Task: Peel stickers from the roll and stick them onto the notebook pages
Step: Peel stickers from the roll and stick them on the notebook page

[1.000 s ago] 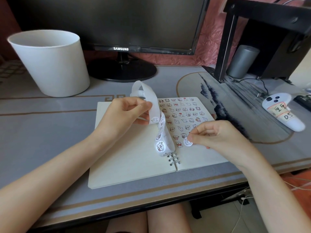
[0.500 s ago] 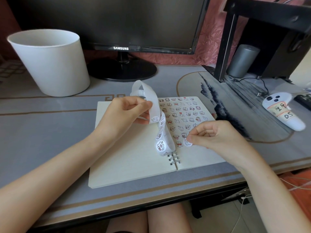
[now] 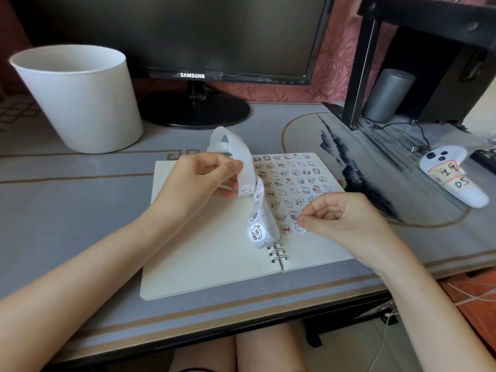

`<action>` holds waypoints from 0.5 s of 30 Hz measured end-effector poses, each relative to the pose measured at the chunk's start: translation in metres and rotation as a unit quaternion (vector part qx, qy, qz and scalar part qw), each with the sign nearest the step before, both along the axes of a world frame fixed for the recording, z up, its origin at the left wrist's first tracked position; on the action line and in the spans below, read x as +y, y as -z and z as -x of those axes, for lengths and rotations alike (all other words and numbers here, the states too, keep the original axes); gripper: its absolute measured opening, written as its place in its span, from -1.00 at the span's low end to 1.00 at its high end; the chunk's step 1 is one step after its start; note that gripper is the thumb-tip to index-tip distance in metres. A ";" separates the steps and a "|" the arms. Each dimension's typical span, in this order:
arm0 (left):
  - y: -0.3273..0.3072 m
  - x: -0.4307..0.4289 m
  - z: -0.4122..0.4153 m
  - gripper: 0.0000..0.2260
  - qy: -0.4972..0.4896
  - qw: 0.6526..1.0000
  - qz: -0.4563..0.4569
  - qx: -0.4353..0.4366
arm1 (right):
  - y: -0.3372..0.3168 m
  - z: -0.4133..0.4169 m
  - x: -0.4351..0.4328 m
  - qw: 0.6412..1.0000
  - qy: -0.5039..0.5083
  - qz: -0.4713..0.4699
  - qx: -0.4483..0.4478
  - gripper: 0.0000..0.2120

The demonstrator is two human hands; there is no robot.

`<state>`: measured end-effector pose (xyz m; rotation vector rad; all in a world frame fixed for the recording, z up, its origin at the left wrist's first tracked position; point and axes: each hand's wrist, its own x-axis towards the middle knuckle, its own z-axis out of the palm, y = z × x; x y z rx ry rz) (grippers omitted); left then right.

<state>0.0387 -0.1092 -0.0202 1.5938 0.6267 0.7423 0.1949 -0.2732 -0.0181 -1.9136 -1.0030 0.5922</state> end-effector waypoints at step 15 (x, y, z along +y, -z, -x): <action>0.001 0.001 -0.001 -0.82 -0.008 1.000 0.004 0.003 | 0.002 -0.001 -0.001 1.000 0.000 -0.002 -0.012 -0.88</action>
